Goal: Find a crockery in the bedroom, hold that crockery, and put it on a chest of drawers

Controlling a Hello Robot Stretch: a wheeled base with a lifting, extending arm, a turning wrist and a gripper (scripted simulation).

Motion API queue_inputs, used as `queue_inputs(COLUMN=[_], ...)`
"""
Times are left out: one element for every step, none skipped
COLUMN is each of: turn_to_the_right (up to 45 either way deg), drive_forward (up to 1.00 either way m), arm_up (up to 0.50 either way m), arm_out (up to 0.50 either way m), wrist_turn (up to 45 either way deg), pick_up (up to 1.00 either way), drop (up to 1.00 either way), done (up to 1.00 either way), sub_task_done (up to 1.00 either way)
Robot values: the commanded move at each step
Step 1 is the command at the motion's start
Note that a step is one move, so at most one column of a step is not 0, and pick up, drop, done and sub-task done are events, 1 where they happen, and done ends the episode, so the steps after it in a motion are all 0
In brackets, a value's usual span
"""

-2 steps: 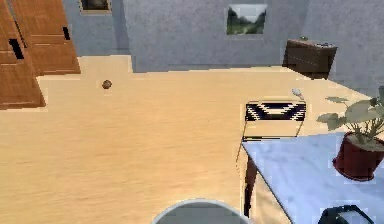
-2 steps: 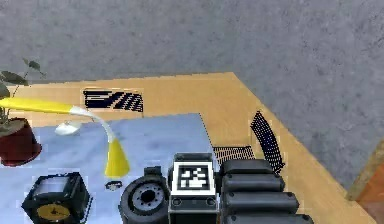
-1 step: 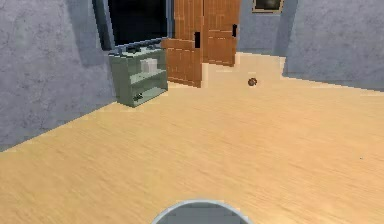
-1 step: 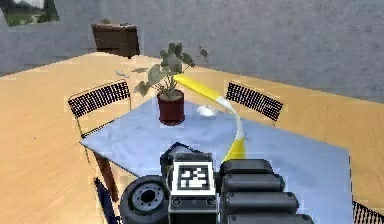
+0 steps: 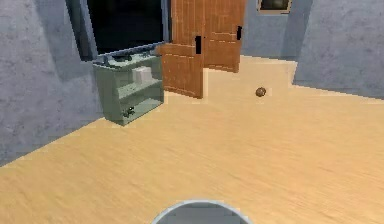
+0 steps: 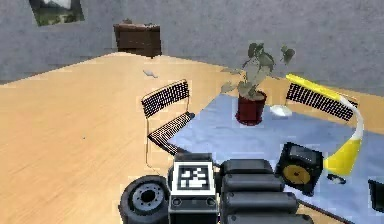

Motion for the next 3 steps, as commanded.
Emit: queue_inputs(turn_to_the_right=[30.0,0.0,3.0], drive_forward=[0.00,1.00,0.00], arm_up=[0.00,0.00,0.00], arm_out=[0.00,0.00,0.00], wrist_turn=[0.0,0.0,0.0], pick_up=[0.00,0.00,0.00], drop=[0.00,0.00,0.00], done=[0.00,0.00,0.00], sub_task_done=[0.00,0.00,0.00])
